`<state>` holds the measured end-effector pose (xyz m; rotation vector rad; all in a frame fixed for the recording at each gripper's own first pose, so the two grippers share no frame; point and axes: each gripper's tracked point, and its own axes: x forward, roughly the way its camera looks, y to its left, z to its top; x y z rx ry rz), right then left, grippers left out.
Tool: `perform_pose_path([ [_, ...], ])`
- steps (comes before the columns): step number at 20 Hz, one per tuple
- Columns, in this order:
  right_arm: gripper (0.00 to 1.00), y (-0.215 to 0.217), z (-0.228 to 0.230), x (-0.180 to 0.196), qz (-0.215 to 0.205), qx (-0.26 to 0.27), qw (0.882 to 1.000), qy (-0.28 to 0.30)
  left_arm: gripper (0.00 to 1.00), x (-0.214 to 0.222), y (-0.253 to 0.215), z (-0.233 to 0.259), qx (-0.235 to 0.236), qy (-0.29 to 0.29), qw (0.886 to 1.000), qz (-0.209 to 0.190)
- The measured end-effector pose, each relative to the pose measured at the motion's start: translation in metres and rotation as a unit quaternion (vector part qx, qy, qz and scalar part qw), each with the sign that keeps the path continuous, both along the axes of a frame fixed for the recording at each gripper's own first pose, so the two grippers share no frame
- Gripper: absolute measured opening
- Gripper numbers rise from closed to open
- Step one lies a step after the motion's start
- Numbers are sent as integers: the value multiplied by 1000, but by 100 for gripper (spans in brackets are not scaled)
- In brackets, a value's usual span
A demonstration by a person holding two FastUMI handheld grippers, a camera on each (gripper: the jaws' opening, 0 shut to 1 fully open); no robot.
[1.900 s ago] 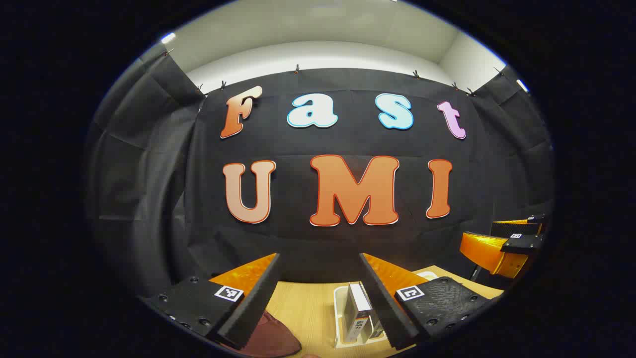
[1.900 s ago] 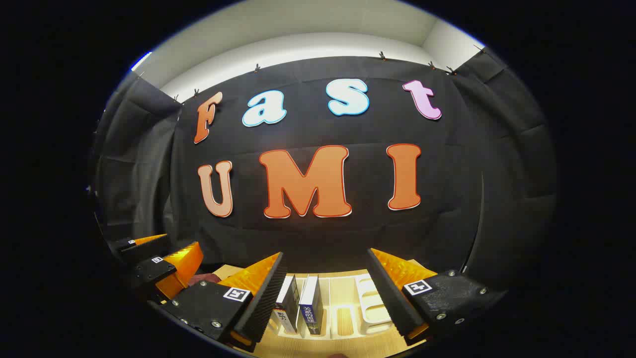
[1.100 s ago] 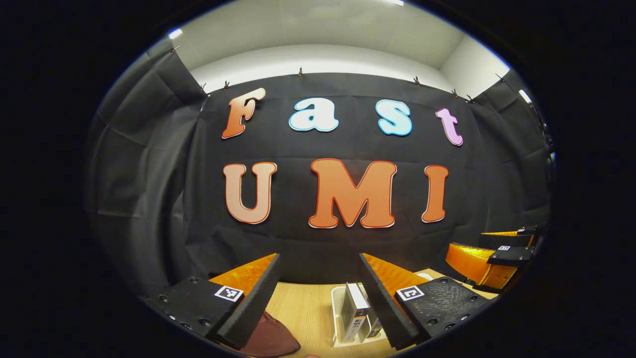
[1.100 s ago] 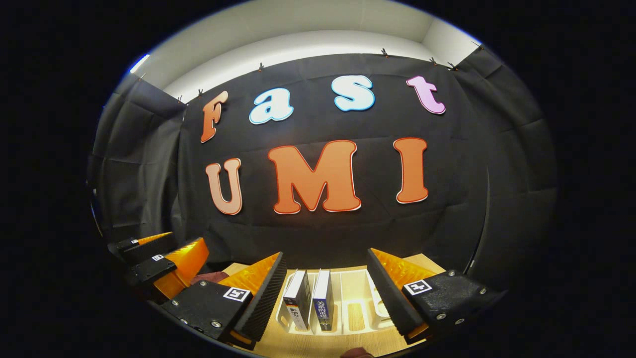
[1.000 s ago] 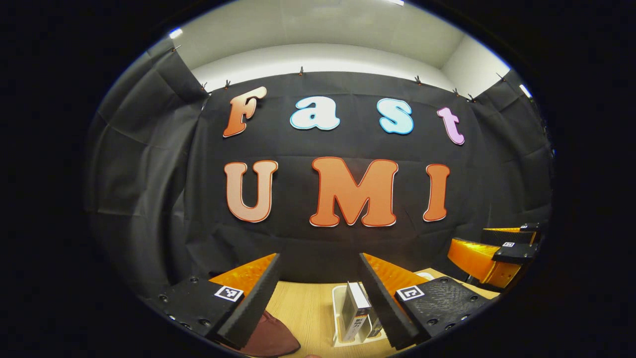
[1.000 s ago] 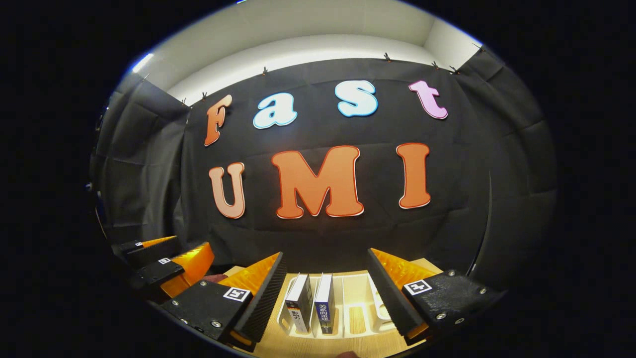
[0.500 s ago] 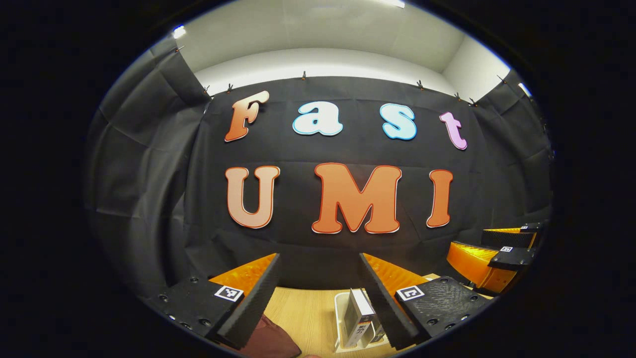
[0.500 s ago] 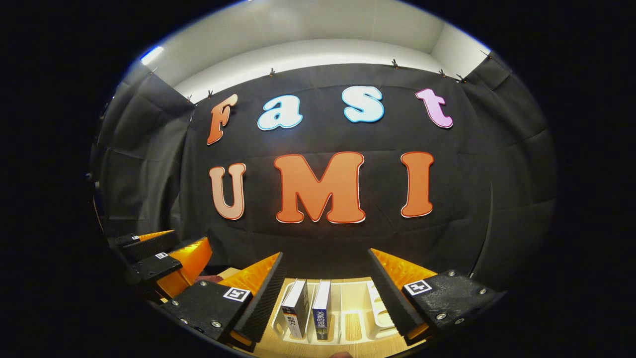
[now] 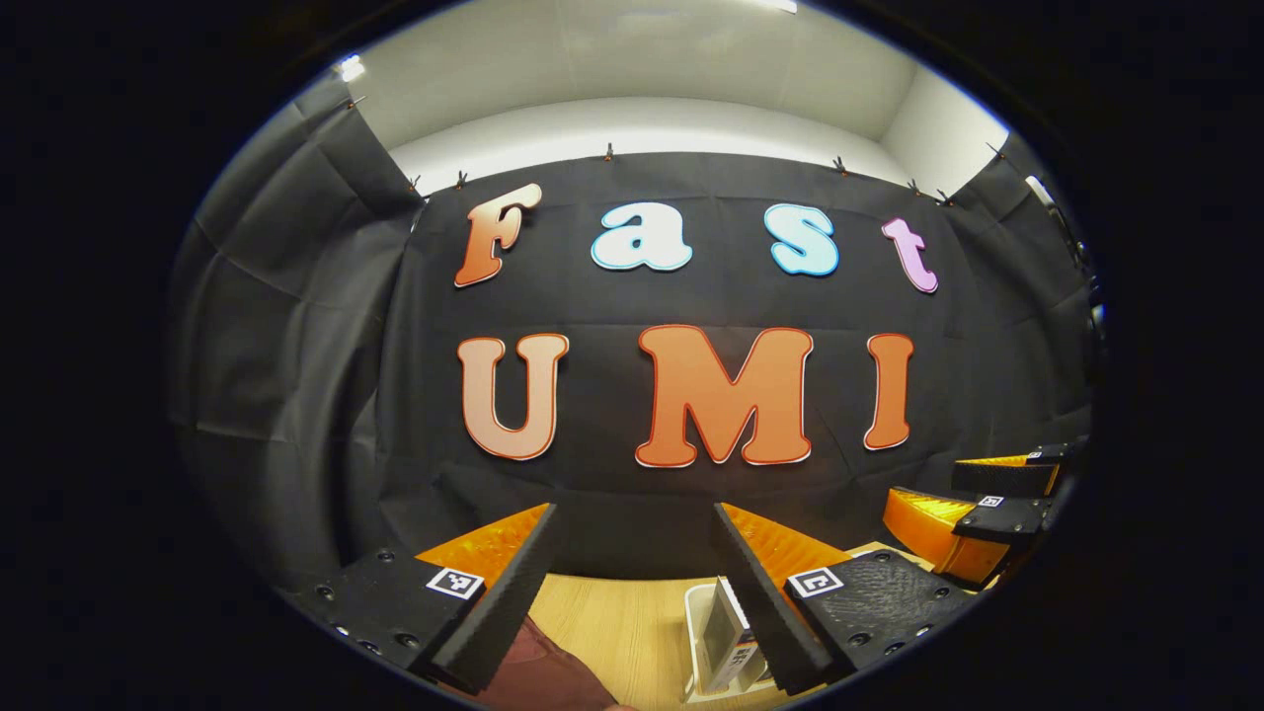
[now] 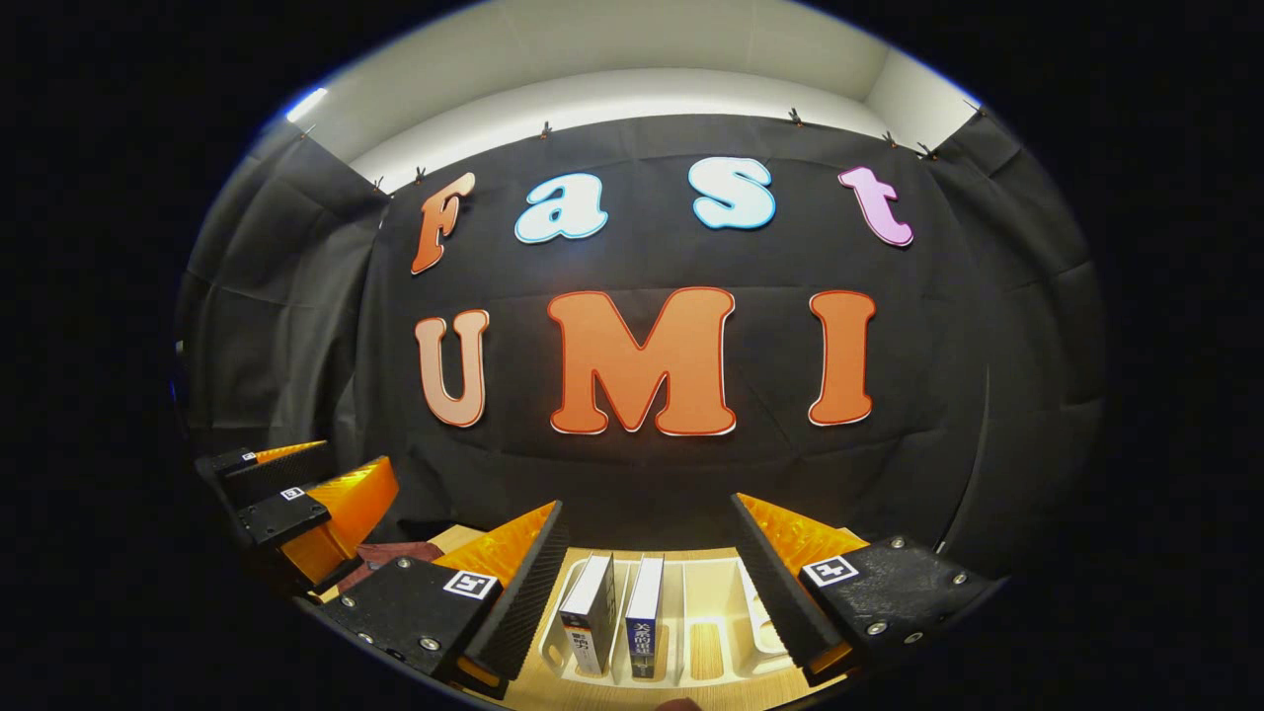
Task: Open the schoolbag, grab two books from the bookshelf and put them into the schoolbag.
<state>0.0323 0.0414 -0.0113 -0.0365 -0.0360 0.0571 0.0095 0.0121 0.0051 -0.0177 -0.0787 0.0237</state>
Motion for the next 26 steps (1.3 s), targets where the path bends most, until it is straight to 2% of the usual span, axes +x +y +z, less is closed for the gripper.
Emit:
perform_pose_path([
  [2,96,1,1,3,0,-3,1000,-2,96,1,0,-1,-2,1,1000,0],
  [10,96,2,-9,4,4,-11,1000,11,98,0,2,-7,9,11,1000,-3],
  [14,96,-6,-17,2,-2,-10,1000,21,96,-5,8,-19,27,30,999,-3],
  [16,96,-11,-20,2,-6,-6,1000,23,96,-10,14,-30,53,51,997,1],
  [17,97,-15,-20,2,-8,-5,1000,25,95,-12,20,-36,71,62,996,2],
  [18,96,-18,-23,3,-12,-5,1000,26,100,-15,26,-42,88,74,993,4],
  [19,96,-22,-24,4,-13,-4,1000,28,96,-17,29,-49,103,86,991,0],
  [22,96,-31,-30,8,-21,-4,999,32,96,-28,41,-70,149,127,981,-5],
  [26,96,-47,-38,14,-33,-7,999,41,95,-47,58,-101,217,194,956,-20],
])
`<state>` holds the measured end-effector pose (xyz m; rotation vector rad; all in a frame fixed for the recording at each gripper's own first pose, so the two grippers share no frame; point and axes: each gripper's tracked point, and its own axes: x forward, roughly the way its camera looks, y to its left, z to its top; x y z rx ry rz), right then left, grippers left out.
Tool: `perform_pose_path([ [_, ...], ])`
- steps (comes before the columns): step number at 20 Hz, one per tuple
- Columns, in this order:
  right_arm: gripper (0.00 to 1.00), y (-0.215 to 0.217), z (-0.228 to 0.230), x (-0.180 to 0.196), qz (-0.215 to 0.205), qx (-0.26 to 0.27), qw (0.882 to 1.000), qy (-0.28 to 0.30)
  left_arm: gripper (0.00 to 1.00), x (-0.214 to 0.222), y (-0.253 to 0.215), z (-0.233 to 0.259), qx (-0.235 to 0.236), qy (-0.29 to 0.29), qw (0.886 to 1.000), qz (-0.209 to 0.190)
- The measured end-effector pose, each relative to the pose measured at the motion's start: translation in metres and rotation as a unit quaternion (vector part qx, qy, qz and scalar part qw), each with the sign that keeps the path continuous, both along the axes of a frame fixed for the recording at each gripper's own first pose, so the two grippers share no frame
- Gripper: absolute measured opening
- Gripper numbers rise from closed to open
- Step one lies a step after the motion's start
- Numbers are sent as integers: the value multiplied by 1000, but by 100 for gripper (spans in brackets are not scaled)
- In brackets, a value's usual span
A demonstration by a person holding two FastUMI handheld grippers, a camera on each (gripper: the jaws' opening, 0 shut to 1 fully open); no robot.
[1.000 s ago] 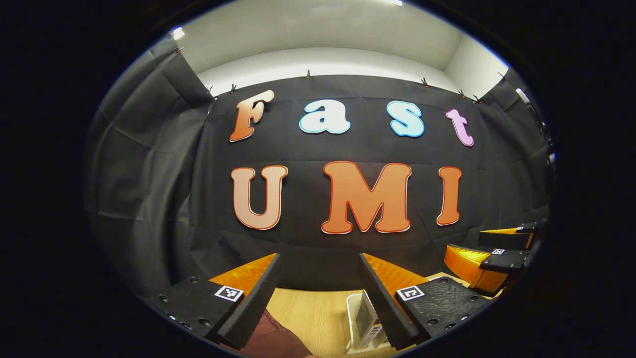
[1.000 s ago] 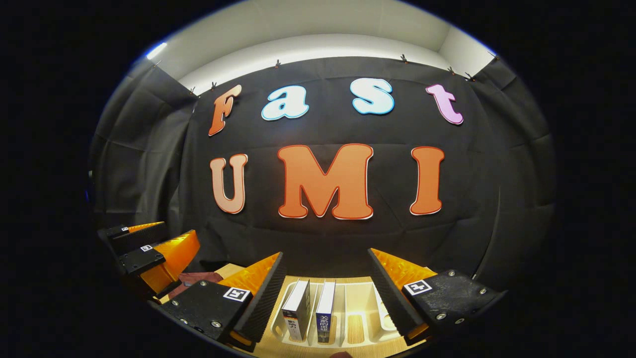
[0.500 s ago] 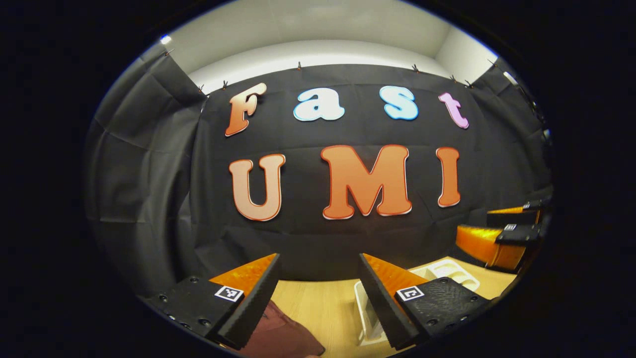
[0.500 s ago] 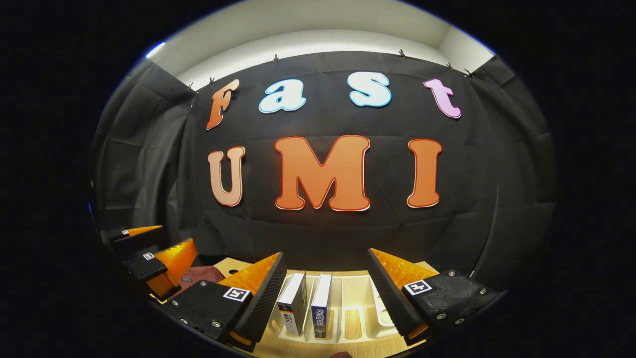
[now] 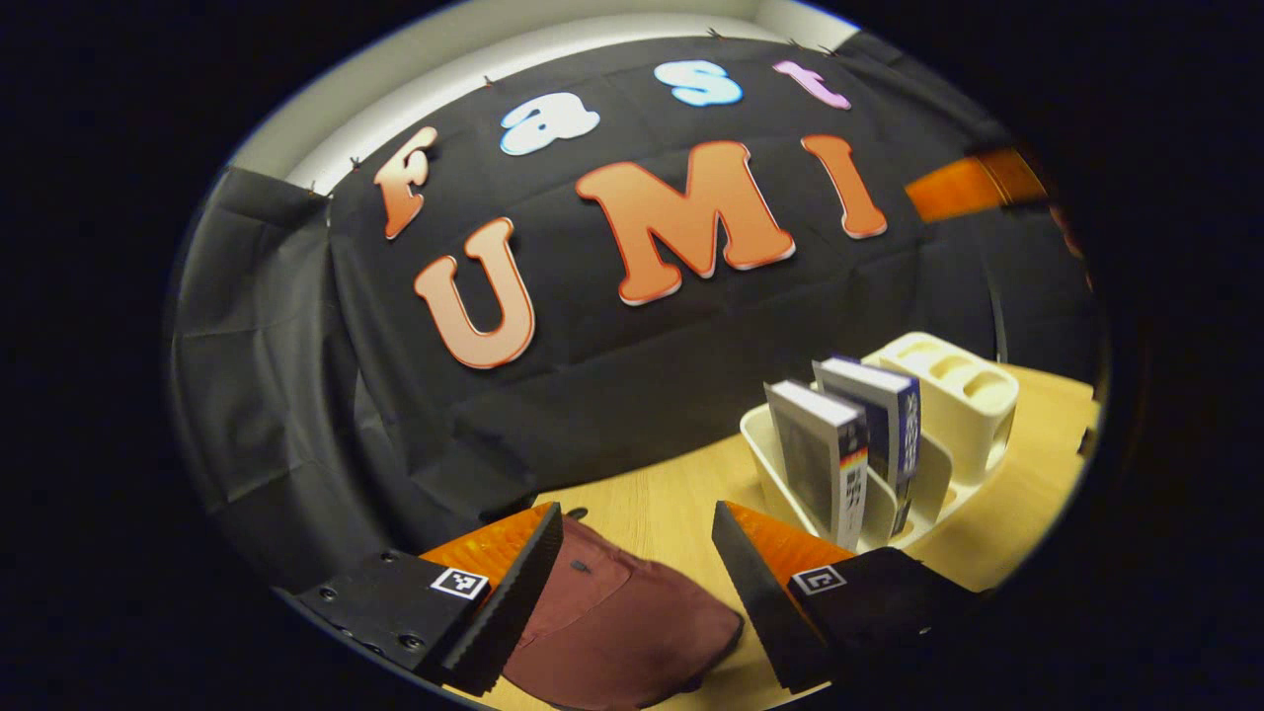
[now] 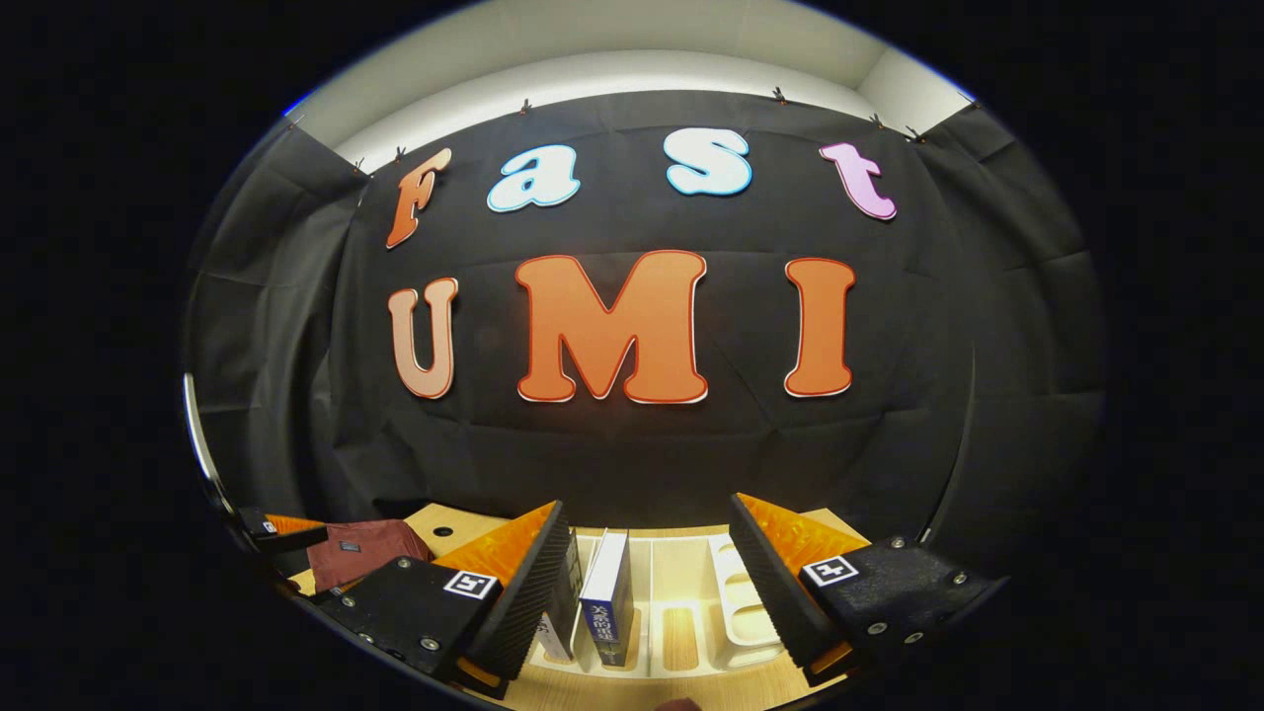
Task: Open the schoolbag, grab two books from the bookshelf and put them into the schoolbag.
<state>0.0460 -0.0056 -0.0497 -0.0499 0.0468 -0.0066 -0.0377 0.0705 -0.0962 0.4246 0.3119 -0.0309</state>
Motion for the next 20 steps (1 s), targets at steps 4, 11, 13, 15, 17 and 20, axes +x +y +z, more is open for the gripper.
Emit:
perform_pose_path([
  [4,97,-15,-7,5,-13,-4,1000,6,95,-20,17,-25,63,65,996,-16],
  [11,96,-30,-14,7,-30,-12,999,14,98,-50,49,-48,154,185,970,-23],
  [13,96,-30,-15,7,-31,-14,999,17,97,-57,54,-55,178,198,963,-33],
  [15,96,-30,-19,7,-30,-15,999,22,97,-60,58,-61,198,213,956,-43],
  [17,96,-29,-20,7,-29,-17,999,24,97,-65,65,-60,218,229,948,-39],
  [20,96,-28,-21,7,-25,-19,999,25,96,-72,76,-59,240,242,940,-20],
])
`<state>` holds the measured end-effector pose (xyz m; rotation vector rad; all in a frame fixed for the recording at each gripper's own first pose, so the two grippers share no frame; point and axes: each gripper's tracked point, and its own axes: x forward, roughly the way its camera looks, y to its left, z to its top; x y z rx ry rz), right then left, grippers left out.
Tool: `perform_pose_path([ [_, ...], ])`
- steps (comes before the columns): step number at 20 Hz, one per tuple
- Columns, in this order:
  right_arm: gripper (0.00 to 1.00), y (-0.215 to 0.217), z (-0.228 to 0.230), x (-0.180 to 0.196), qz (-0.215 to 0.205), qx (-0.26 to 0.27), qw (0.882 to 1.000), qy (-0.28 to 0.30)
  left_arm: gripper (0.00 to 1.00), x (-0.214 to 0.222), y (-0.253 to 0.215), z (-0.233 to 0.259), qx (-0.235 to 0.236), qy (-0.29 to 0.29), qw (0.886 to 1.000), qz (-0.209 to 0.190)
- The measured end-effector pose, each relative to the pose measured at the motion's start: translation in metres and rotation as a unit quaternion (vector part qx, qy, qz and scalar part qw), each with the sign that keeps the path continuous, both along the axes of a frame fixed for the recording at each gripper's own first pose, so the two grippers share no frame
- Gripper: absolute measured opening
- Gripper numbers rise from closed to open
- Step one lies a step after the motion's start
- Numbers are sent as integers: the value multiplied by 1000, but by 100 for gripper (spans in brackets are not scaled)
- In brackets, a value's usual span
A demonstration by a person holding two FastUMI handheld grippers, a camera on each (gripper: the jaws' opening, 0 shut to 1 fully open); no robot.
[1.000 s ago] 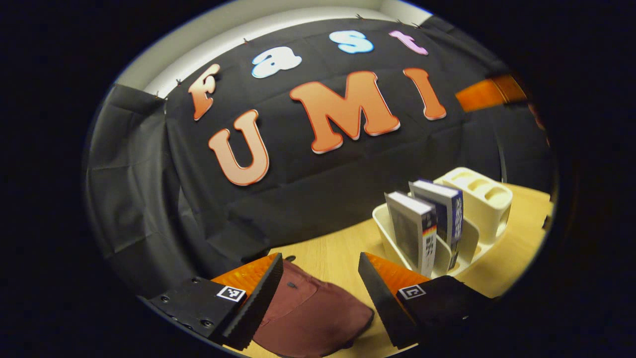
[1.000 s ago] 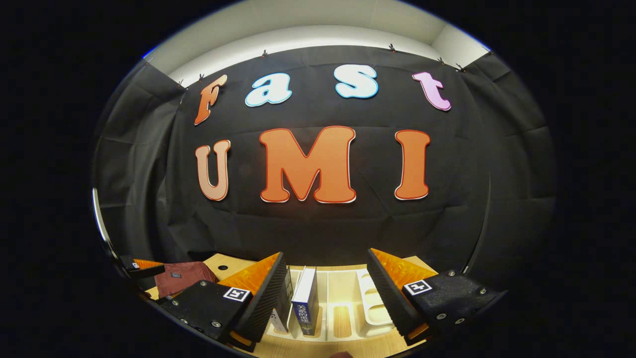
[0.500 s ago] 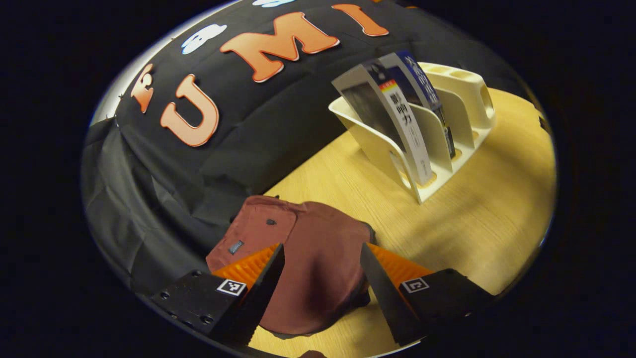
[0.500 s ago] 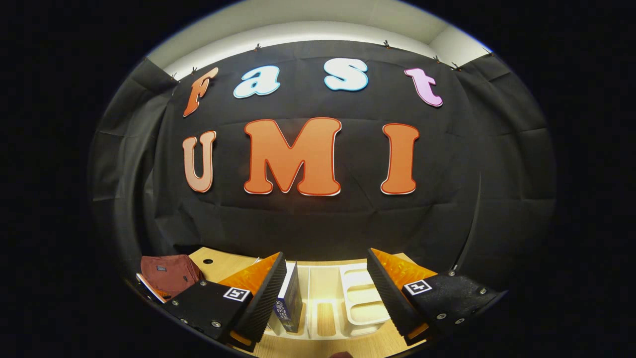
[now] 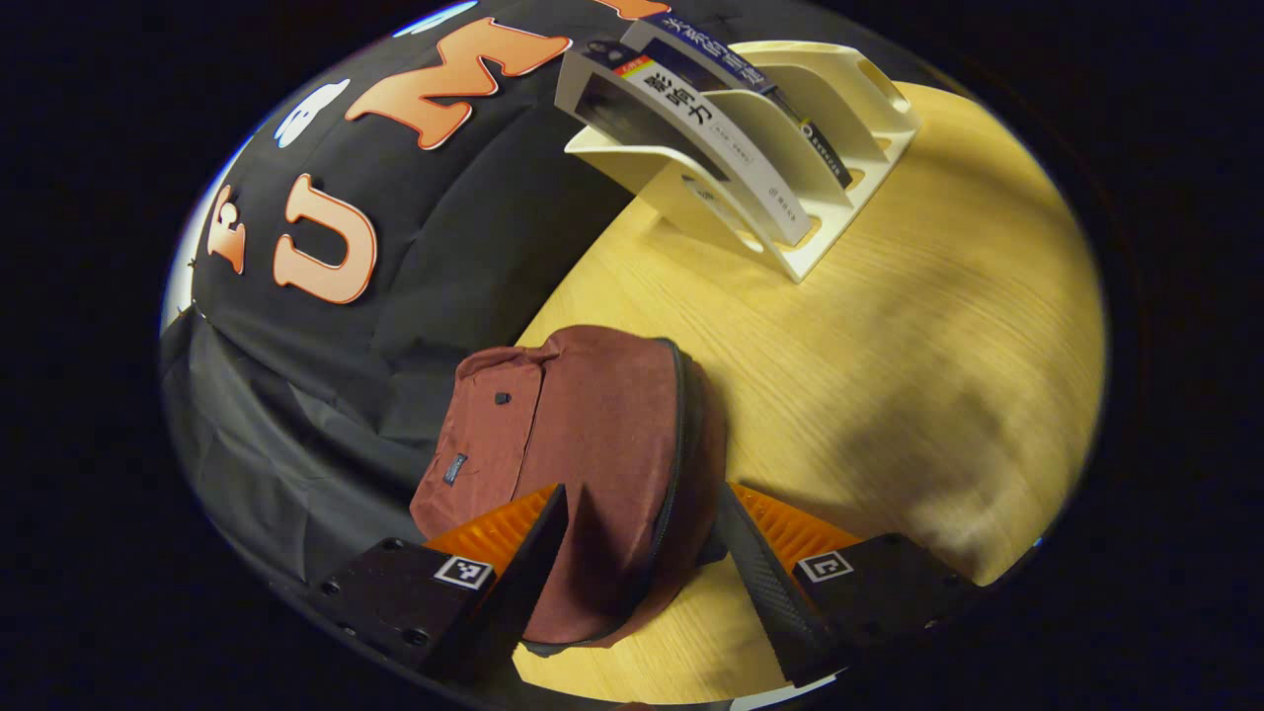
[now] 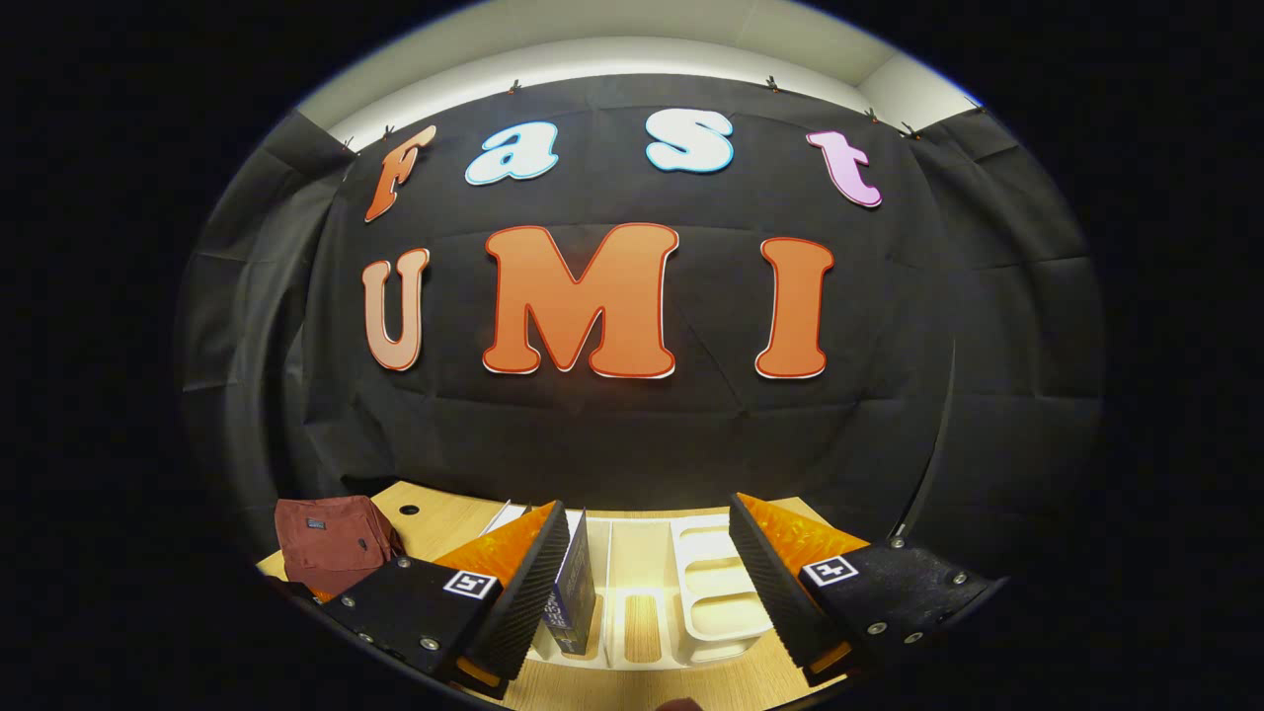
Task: Open the schoolbag, grab two books from the bookshelf and put them into the schoolbag.
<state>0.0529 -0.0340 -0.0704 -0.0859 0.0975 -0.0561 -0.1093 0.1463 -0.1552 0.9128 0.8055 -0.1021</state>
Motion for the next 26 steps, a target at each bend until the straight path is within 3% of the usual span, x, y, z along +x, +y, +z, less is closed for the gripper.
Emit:
perform_pose_path([
  [1,96,0,-1,0,2,0,1000,1,96,-2,2,1,4,1,1000,4],
  [3,96,3,-5,-1,12,1,1000,7,81,-2,3,4,8,1,1000,9],
  [5,96,9,-9,-1,24,0,1000,12,51,-2,3,1,5,14,1000,10],
  [7,96,17,-15,1,42,1,999,22,46,-11,2,3,-4,38,999,16],
  [9,96,27,-22,5,63,1,997,38,33,-12,2,8,-7,41,999,25],
  [10,96,28,-27,6,69,-1,996,48,20,-11,1,9,-10,45,999,27],
  [11,97,33,-33,8,79,0,995,61,22,-11,0,9,-16,55,998,30],
  [12,96,39,-39,10,91,3,993,75,12,-13,-2,16,-21,59,998,31],
  [16,96,56,-48,20,108,-17,988,111,10,-7,-4,23,-66,71,995,36],
  [20,97,82,-56,32,97,-25,983,152,10,-1,-6,31,-103,87,991,8],
  [26,97,124,-81,48,72,-26,962,262,10,22,0,51,-169,108,979,-41],
])
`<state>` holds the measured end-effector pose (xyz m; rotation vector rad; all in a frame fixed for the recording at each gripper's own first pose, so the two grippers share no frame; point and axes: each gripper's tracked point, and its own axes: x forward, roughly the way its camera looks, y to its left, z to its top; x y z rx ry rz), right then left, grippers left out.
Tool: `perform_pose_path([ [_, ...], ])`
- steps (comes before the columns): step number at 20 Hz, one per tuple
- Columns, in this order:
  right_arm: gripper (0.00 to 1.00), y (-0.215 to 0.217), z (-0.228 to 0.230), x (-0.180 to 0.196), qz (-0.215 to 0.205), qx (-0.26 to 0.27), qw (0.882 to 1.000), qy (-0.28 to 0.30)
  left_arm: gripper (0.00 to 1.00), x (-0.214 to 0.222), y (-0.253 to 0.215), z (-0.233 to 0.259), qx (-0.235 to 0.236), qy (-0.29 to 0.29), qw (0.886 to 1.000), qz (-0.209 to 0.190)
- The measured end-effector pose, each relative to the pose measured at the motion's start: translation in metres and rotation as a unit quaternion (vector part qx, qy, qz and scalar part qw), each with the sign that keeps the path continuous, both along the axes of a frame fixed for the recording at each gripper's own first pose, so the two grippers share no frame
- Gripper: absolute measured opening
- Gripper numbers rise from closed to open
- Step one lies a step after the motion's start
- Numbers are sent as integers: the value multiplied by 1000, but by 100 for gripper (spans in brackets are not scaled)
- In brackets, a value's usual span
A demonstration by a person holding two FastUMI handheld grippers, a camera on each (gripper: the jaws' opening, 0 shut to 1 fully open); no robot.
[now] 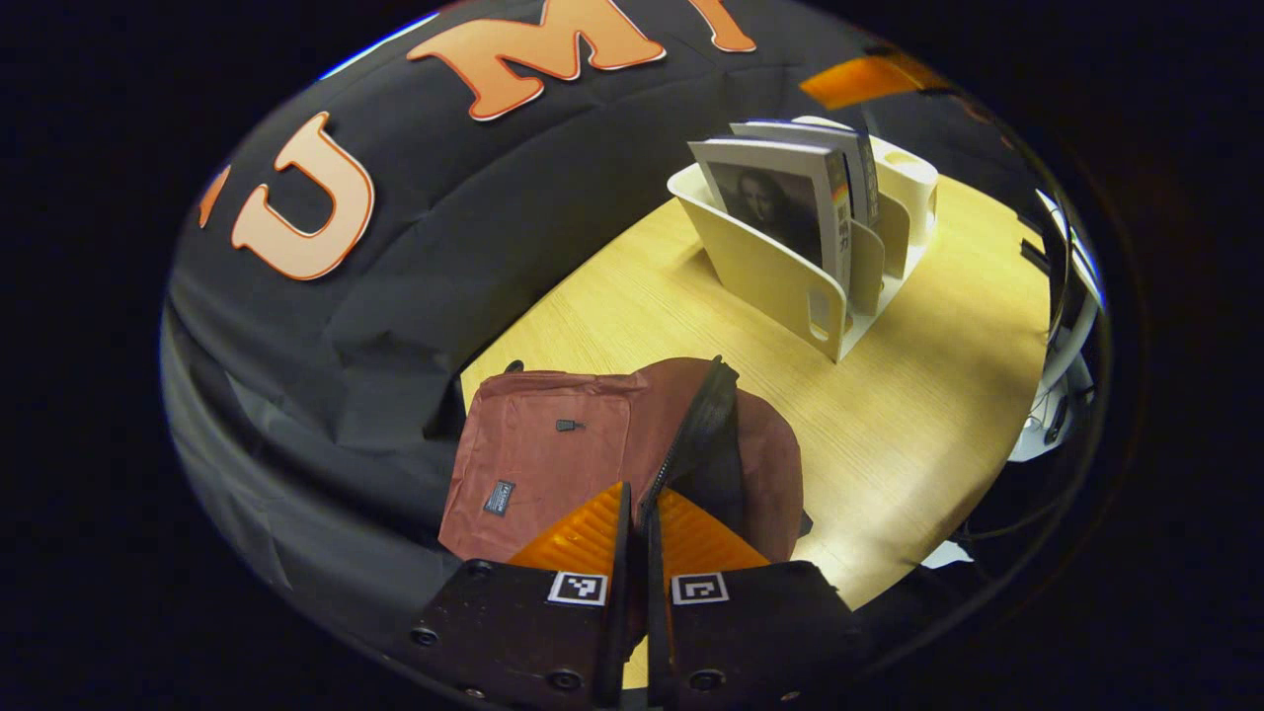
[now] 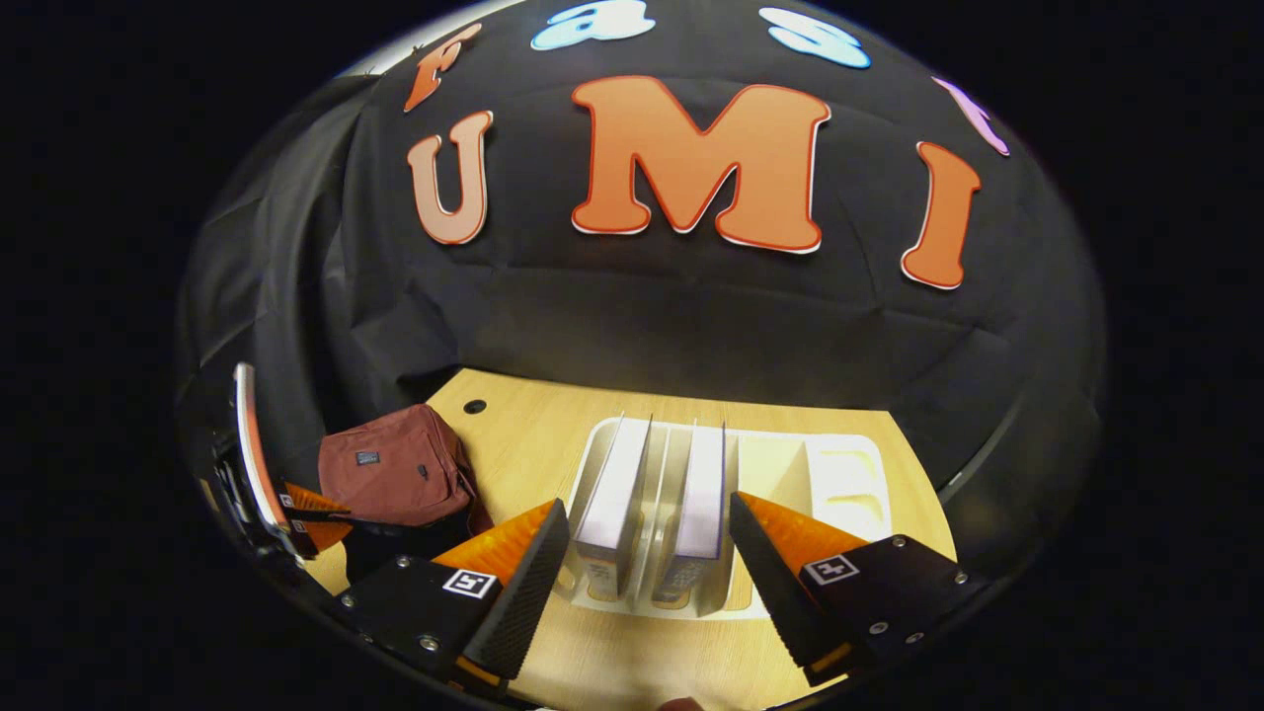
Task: Open the schoolbag, grab two books from the bookshelf and put them into the schoolbag.
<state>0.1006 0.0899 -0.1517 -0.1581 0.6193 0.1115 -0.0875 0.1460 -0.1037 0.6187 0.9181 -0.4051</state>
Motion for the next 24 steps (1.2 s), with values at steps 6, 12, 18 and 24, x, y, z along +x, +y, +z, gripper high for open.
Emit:
perform_pose_path([
  [6,97,24,-17,28,-33,13,992,118,10,2,-4,14,-87,57,994,31],
  [12,97,22,-35,62,-40,-49,976,207,10,16,-3,27,-116,72,991,-2],
  [18,89,25,-82,71,-58,-41,937,342,10,14,-4,23,-136,103,985,-6],
  [24,60,20,-114,73,-81,-70,911,398,10,20,-2,20,-138,101,985,-11],
])
